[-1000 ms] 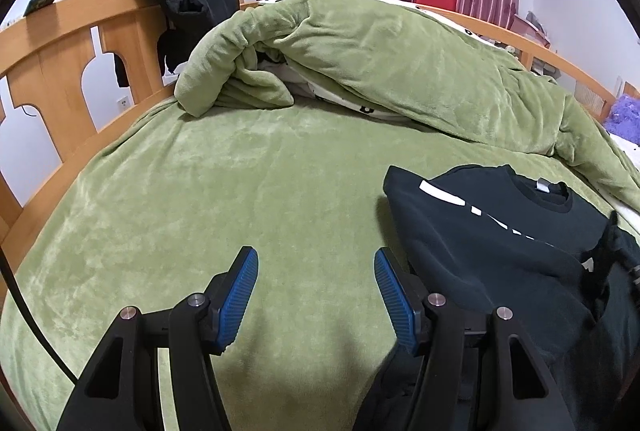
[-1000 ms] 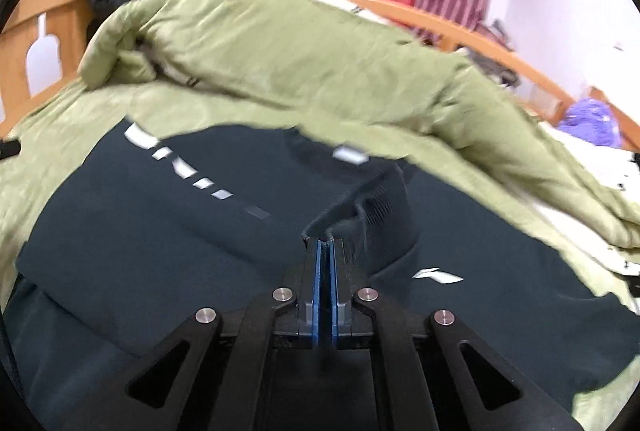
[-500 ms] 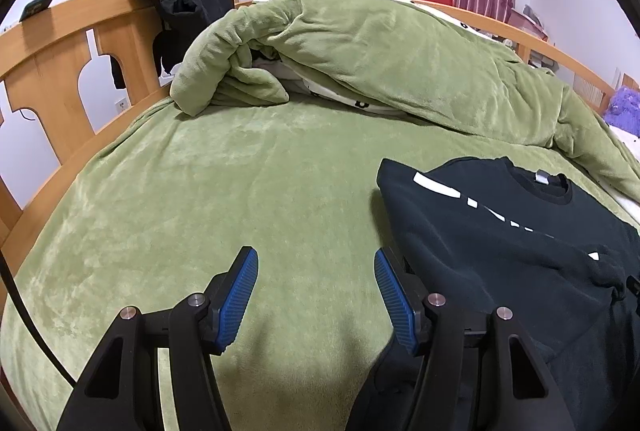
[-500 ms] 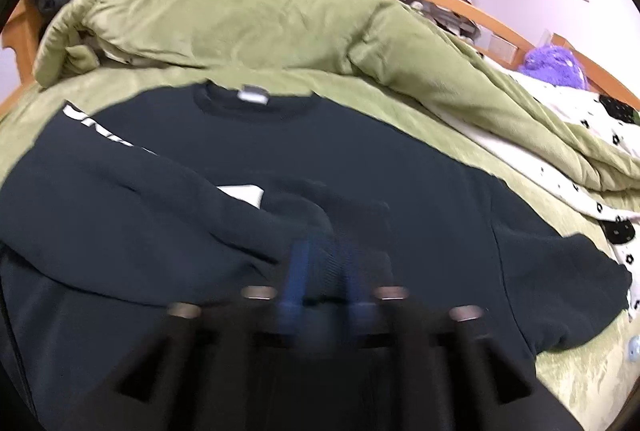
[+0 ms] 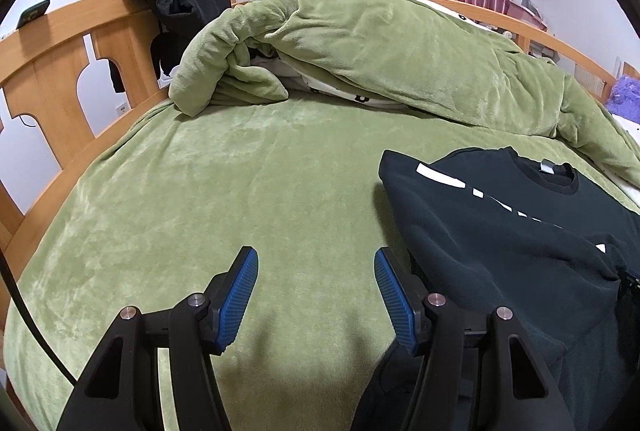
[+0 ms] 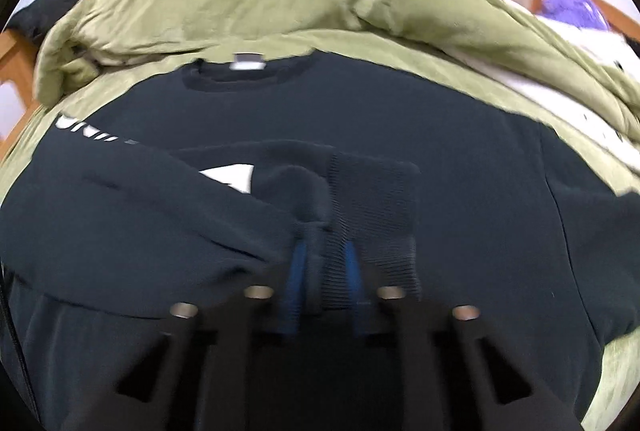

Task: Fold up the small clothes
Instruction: 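Lay the held cuff across the body with the right tool, then open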

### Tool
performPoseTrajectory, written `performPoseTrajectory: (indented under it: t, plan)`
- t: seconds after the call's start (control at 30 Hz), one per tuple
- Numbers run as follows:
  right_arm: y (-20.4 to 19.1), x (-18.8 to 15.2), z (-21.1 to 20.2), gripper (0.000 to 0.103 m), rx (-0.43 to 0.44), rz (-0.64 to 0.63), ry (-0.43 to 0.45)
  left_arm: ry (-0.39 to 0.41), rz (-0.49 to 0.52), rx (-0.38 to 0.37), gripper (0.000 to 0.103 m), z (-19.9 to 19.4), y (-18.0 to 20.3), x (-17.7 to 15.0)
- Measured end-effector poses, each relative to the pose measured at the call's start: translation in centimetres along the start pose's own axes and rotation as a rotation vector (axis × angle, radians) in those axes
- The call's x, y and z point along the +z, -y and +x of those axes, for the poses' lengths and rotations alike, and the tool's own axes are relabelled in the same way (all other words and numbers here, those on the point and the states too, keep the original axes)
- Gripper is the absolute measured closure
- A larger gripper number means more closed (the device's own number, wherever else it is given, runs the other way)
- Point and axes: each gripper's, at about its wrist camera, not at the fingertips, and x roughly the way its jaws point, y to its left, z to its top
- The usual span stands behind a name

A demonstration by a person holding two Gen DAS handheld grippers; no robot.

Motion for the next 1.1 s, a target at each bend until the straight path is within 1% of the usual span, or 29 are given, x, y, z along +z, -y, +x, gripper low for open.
performPoseTrajectory:
  t: [0.07, 0.13, 0.17, 0.27, 0.33, 0.43, 0.5, 0.63, 0.73, 0.8, 0.83, 0.9, 0.97, 1.03, 1.1]
  plan:
    - [0.3, 0.3, -1.2, 0.091, 0.007, 0.009, 0.030, -0.001, -0.004, -0.006, 0.045, -0.1, 0.0, 0.0]
    - [1.4, 0.5, -2.6, 0.092, 0.033, 0.051, 0.052, -0.001, -0.009, -0.015, 0.045, -0.1, -0.1, 0.1]
    - [1.9, 0.6, -3.3, 0.092, 0.028, 0.065, 0.065, -0.002, -0.012, -0.019, 0.045, -0.1, -0.1, 0.1]
    - [3.6, 0.4, -4.8, 0.092, -0.026, 0.091, 0.094, -0.005, -0.019, -0.032, 0.045, -0.2, -0.1, 0.1]
    - [5.1, 0.1, -4.7, 0.092, -0.036, 0.122, 0.078, -0.005, -0.018, -0.038, 0.045, -0.3, 0.0, 0.0]
    - [5.8, -1.0, -3.1, 0.092, -0.042, 0.136, 0.020, -0.004, -0.014, -0.038, 0.045, -0.4, 0.2, 0.0]
    - [5.7, -1.3, -3.2, 0.092, -0.057, 0.129, 0.024, -0.002, -0.011, -0.040, 0.045, -0.5, 0.3, 0.0]
    - [6.1, -1.4, -4.6, 0.092, -0.049, 0.136, 0.056, -0.001, -0.008, -0.042, 0.044, -0.5, 0.5, 0.1]
    - [7.0, -1.8, -4.6, 0.092, -0.036, 0.152, 0.038, -0.011, 0.001, -0.039, 0.045, -0.2, 0.8, 0.0]
    - [7.3, -2.4, -3.5, 0.091, -0.018, 0.158, -0.003, -0.016, 0.005, -0.040, 0.045, 0.0, 1.0, -0.1]
    - [7.1, -2.7, -3.0, 0.090, -0.022, 0.145, -0.022, -0.019, 0.005, -0.041, 0.045, 0.1, 1.1, -0.1]
    - [6.4, -3.2, -1.9, 0.082, -0.042, 0.106, -0.051, -0.028, 0.004, -0.046, 0.045, 0.3, 1.4, -0.2]
    - [6.0, -3.3, -2.3, 0.081, -0.067, 0.074, -0.031, -0.031, 0.009, -0.046, 0.045, 0.3, 1.7, -0.3]
    - [6.5, -2.8, -3.7, 0.080, -0.063, 0.078, 0.001, -0.028, 0.016, -0.042, 0.045, 0.2, 2.0, -0.3]
    - [8.1, -2.2, -5.6, 0.073, -0.070, 0.112, 0.042, -0.035, 0.022, -0.040, 0.044, 0.2, 2.4, -0.1]
